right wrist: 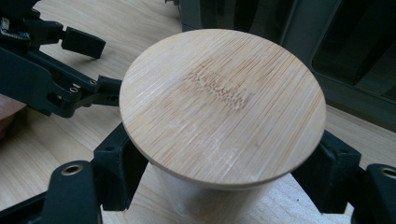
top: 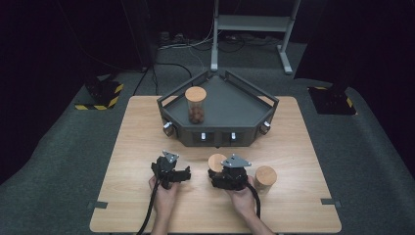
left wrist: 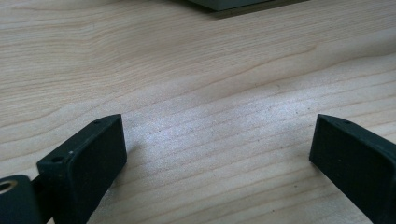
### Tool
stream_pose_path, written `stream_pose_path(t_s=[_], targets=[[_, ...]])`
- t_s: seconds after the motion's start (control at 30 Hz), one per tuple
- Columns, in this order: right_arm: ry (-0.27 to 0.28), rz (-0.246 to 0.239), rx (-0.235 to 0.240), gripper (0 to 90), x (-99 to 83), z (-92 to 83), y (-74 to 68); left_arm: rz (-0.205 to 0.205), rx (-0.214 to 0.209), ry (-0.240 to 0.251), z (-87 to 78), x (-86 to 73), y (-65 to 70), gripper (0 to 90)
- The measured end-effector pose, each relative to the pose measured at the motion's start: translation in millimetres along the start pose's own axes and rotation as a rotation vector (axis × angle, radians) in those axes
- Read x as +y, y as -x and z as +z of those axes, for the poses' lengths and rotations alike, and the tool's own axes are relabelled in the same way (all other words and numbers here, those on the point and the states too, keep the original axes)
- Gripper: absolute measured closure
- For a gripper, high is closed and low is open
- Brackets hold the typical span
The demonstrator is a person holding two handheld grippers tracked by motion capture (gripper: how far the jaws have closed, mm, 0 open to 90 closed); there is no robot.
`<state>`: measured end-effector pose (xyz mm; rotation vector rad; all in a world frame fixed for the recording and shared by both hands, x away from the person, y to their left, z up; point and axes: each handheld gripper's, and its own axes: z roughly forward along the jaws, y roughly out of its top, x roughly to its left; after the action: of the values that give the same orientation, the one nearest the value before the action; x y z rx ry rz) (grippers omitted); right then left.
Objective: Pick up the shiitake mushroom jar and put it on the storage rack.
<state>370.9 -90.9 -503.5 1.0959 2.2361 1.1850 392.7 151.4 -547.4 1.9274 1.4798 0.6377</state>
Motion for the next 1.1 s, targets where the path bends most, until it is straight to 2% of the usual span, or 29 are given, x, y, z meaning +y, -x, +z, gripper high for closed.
stream_pose_path(t_s=[0.23, 0.5, 0.87, 1.1], targets=[[-0.003, -0.005, 0.018, 25.8, 4.0, -3.6, -2.1, 0.0, 0.0, 0.0, 0.0, 0.0, 0.0, 3.9], [0.01, 0.031, 0.051, 25.7, 12.5, -11.6, 0.9, 0.0, 0.0, 0.0, 0.0, 0.0, 0.0, 4.0], [0.008, 0.032, 0.051, 25.7, 19.7, -19.4, 5.3, 0.0, 0.0, 0.0, 0.0, 0.0, 0.0, 4.0], [0.015, 0.008, 0.047, 25.7, 28.7, -29.5, 8.2, 0.001, 0.0, 0.0, 0.0, 0.0, 0.0, 3.9]])
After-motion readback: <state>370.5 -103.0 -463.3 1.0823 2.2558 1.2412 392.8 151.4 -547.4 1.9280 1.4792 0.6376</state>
